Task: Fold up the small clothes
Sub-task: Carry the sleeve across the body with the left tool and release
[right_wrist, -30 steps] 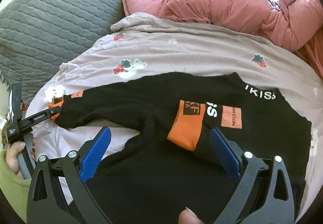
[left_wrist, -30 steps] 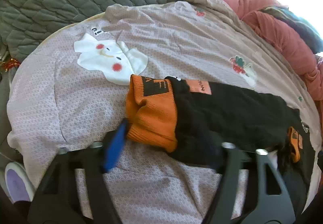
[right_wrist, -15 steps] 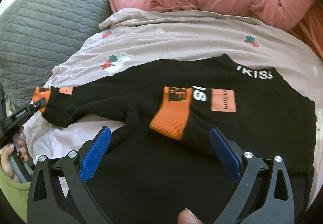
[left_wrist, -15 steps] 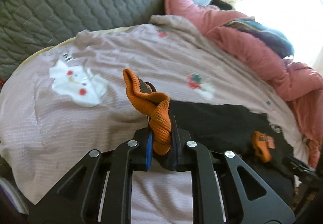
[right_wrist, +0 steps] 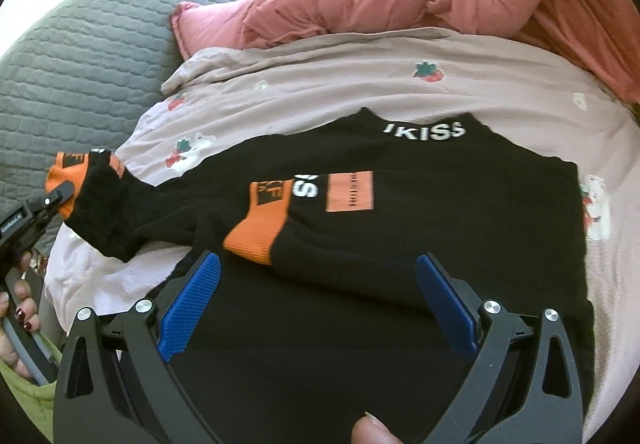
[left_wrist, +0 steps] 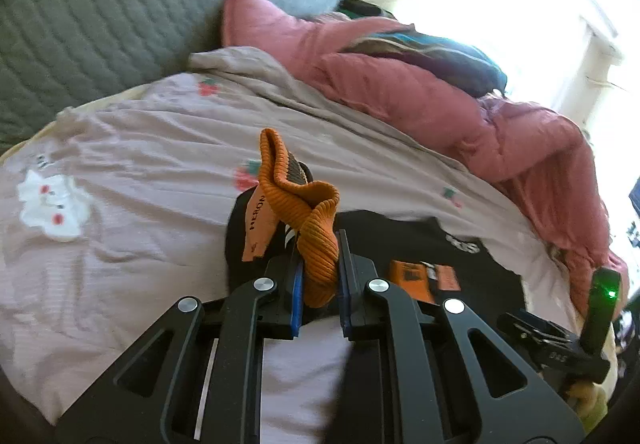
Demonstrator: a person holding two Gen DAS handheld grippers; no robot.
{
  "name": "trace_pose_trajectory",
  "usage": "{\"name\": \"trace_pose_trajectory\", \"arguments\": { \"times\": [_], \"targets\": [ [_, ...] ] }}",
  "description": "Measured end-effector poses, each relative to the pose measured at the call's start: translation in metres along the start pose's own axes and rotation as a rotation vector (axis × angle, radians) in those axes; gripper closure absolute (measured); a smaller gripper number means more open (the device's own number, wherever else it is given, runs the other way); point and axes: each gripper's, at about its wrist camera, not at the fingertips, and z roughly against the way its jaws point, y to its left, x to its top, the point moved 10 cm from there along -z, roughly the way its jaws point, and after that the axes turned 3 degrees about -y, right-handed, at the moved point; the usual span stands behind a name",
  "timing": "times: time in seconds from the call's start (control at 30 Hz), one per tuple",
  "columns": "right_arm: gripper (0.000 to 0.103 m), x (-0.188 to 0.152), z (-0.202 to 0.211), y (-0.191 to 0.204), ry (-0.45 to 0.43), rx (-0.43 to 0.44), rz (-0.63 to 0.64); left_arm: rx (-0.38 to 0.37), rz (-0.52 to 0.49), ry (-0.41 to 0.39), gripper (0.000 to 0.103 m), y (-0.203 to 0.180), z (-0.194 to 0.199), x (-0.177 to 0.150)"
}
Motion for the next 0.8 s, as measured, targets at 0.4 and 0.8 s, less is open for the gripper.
{"name": "trace_pose_trajectory", "arguments": {
  "times": [0.4, 0.8],
  "targets": [
    [0.005, 0.003, 0.029, -0.054, -0.05, -0.04, -0.086, -0.102, -0.112, 0.063, 0.096, -0.084, -0.022, -0.016],
    [0.005, 0.004, 0.056, -0.115, -0.096, -0.113, -0.177, -0.223, -0.222, 0.183, 0.096, -0.166, -0.057, -0.065]
  ]
}}
